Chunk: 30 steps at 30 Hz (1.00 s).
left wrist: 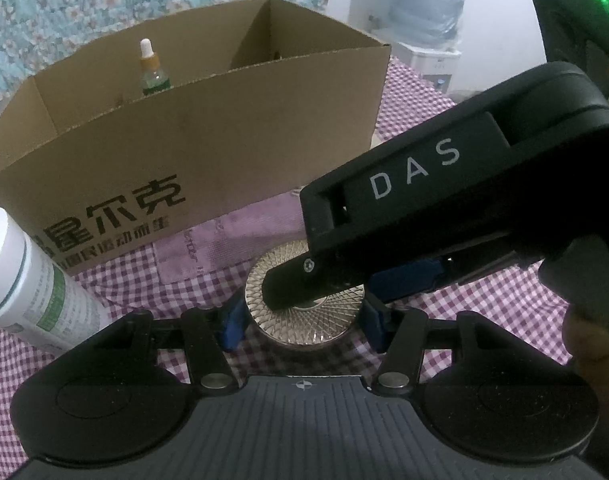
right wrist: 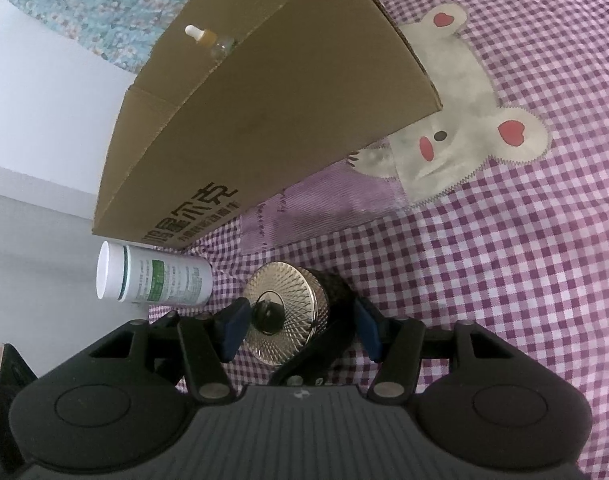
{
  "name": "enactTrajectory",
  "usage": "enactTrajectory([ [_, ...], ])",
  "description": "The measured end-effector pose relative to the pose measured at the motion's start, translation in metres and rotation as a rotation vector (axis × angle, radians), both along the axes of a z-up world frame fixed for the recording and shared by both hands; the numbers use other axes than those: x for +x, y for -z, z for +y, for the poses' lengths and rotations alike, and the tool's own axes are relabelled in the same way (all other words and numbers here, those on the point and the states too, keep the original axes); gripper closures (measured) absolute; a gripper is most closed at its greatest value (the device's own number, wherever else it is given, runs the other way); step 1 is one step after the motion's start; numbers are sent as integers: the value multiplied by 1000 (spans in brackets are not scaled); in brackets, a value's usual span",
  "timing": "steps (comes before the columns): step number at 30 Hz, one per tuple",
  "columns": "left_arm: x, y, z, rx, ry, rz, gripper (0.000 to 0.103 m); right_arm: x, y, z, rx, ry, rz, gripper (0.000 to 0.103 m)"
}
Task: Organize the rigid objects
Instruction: 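Lift the gold-lidded jar with the right gripper, then carry the gold-lidded jar into the box and open the right gripper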
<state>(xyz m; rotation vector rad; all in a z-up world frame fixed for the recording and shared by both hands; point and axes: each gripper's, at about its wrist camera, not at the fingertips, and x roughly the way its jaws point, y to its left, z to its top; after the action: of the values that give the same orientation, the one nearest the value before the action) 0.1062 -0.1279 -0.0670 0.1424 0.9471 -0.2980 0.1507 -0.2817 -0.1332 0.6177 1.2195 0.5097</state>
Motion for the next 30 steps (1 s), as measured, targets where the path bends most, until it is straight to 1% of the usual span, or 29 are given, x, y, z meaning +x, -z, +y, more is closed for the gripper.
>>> enactTrajectory([
  [8, -10, -13, -4, 0, 9, -30, 47, -8, -11, -6, 8, 12, -17, 43],
  [14, -21, -27, -9, 12, 35, -66, 47, -20, -25, -15, 22, 30, -45, 43],
  [22, -34, -50, -13, 23, 36, -118, 47, -37, -51, -24, 44, 36, -94, 43],
  [30, -41, -68, -13, 33, 20, -164, 47, -46, -76, -26, 60, 26, -133, 43],
])
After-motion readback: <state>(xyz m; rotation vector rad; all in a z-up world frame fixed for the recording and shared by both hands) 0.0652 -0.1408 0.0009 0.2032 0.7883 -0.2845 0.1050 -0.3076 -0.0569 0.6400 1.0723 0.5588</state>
